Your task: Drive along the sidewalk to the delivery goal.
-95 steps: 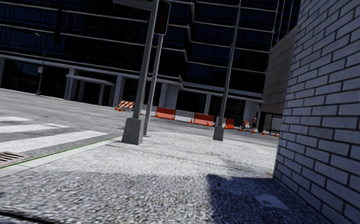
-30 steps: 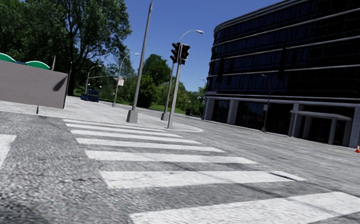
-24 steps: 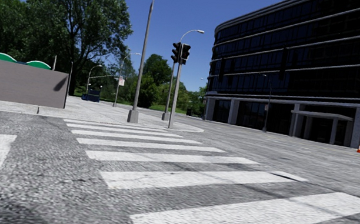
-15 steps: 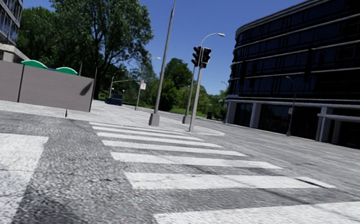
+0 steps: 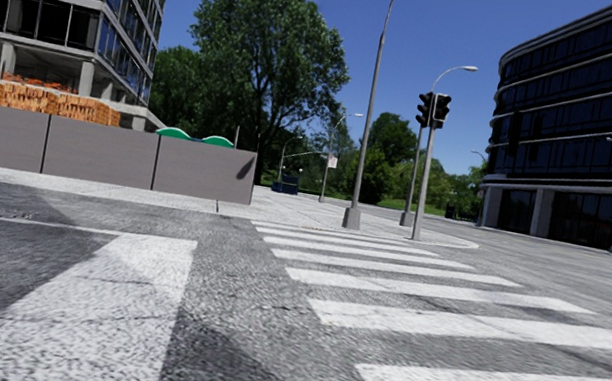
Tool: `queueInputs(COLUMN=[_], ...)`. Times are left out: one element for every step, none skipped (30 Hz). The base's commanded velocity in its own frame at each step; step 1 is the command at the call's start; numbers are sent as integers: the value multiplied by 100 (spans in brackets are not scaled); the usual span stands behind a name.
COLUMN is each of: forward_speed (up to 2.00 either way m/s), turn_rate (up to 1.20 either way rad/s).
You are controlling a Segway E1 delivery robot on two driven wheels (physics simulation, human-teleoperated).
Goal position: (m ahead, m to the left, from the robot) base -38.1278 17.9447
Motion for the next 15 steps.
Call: queueInputs(forward_speed=[-68,-68,-68,-68,-68,-68,-68,-68,-68,-68,-68,-68,-68,-68,-68], turn_rate=[60,60,60,60,60,60,60,60,60,60,60,60,60,60,60])
